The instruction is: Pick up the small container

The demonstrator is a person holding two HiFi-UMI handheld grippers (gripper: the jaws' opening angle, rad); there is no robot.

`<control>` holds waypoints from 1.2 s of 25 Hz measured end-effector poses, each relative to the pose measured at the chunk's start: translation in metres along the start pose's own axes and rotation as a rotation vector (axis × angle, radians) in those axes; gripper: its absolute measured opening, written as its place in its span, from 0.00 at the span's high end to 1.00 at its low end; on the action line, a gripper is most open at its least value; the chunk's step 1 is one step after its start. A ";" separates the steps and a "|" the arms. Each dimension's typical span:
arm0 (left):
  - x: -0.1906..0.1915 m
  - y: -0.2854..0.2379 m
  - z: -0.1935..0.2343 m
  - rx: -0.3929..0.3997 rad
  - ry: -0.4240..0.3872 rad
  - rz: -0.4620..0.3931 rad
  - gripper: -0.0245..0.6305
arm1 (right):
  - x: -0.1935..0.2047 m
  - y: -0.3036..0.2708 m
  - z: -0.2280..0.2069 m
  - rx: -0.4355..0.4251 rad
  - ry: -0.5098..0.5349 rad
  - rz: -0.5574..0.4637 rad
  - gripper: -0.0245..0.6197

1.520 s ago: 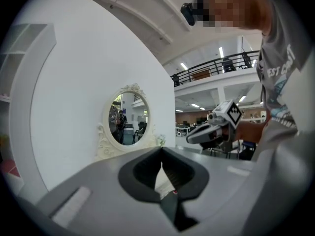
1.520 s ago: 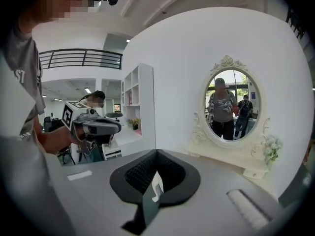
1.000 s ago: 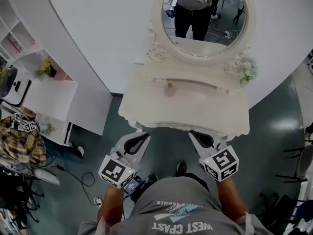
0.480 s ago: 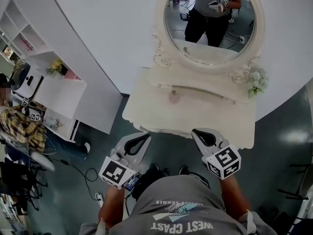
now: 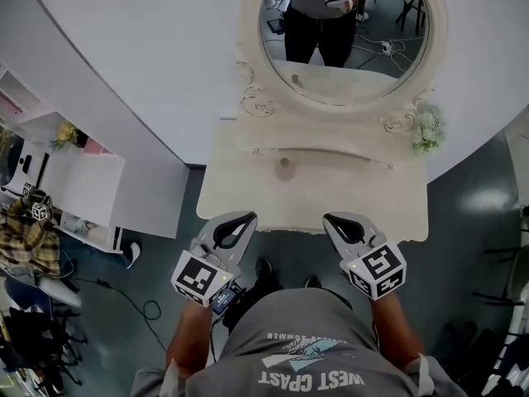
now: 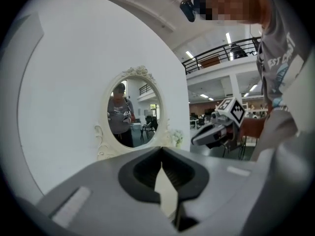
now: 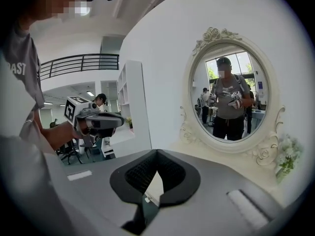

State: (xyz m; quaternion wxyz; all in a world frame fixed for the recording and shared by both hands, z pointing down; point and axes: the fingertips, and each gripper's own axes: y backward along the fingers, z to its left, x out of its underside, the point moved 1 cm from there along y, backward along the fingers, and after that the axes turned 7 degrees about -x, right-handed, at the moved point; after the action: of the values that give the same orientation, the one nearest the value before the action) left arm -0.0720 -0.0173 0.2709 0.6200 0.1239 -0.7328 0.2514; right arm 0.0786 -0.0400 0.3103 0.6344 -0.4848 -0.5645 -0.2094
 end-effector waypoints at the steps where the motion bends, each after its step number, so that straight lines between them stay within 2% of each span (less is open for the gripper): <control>1: 0.000 -0.007 0.007 0.021 -0.002 -0.005 0.96 | -0.002 -0.004 -0.004 0.023 -0.005 0.003 0.96; 10: 0.008 -0.045 0.069 0.197 0.005 -0.037 0.96 | -0.031 -0.043 -0.012 0.206 -0.042 0.009 0.96; 15: 0.021 -0.069 0.084 0.270 0.012 -0.027 0.96 | -0.038 -0.060 -0.018 0.253 -0.051 0.034 0.96; 20: 0.027 -0.090 0.090 0.257 0.026 -0.016 0.96 | -0.034 -0.068 -0.033 0.242 -0.071 0.055 0.96; 30: 0.048 -0.142 0.096 0.177 0.050 0.053 0.96 | -0.025 -0.091 -0.089 0.136 -0.099 0.082 0.96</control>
State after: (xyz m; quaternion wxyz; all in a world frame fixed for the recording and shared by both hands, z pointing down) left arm -0.0924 -0.1807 0.3377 0.6178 0.1523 -0.6950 0.3347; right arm 0.0438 -0.1632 0.3310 0.6453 -0.4730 -0.5877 -0.1201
